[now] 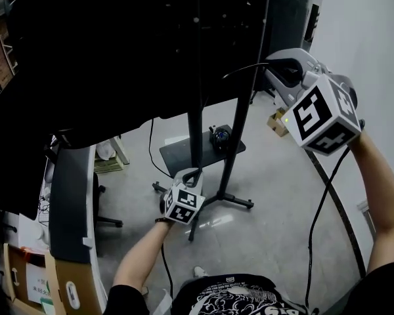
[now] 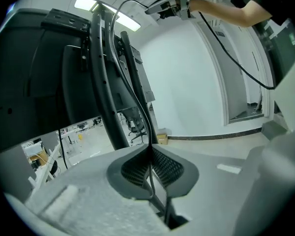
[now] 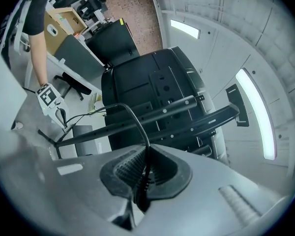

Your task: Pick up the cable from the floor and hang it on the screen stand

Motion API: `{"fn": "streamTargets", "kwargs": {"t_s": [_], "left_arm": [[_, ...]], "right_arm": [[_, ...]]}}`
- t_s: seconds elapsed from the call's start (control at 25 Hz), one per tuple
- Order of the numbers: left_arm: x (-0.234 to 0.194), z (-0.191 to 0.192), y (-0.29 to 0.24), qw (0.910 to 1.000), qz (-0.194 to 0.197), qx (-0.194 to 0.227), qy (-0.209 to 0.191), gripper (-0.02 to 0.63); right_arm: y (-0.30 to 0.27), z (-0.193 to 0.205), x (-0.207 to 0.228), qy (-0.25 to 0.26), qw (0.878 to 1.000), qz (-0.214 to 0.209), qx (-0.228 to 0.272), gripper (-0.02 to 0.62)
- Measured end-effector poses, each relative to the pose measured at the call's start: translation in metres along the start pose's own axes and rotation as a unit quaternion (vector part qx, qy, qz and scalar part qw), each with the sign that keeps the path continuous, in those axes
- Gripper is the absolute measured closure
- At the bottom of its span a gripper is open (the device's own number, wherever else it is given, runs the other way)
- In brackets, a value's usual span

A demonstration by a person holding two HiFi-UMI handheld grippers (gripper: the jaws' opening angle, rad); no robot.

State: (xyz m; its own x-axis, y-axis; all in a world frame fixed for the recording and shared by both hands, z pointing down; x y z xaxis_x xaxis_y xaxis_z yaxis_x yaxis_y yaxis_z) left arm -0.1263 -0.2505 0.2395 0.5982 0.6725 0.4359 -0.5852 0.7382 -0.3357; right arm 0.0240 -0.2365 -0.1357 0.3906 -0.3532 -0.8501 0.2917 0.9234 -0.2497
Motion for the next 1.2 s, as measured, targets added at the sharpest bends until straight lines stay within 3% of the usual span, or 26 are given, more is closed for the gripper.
{"fn": "streamTargets", "kwargs": {"t_s": [0.28,0.68,0.96,1.2], "left_arm": [[-0.088,-0.048,0.037,0.998,-0.043,0.045,-0.006,0.592],[-0.202,-0.154,0.09,0.9879,-0.106,0.111,-0.023,0.591],[-0.247,-0.221,0.099,0.9827,-0.14,0.108,-0.055,0.591],[-0.266,-0.274,0.096,0.9793,-0.17,0.083,-0.073,0.591]], "right_arm": [[-0.008,0.0,0.049,-0.056,0.997,0.056,0.019,0.578],[-0.024,0.034,0.098,-0.171,0.978,0.109,0.039,0.578],[-0.051,0.059,0.125,-0.224,0.967,0.107,0.067,0.577],[-0.076,0.071,0.158,-0.221,0.965,0.097,0.101,0.577]]}}
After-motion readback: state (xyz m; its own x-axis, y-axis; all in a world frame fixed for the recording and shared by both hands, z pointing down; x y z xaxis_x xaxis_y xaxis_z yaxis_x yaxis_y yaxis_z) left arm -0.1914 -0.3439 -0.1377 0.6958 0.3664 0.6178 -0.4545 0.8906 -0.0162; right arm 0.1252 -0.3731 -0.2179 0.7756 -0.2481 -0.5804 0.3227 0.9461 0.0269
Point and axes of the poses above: the fingertips, and each gripper's own axes: y backward along the fingers, x to its right, z out of its underside, the point moved 6 cm from there along y, backward along the fingers, and after that the axes turned 13 degrees about -y, right-handed, at the moved point
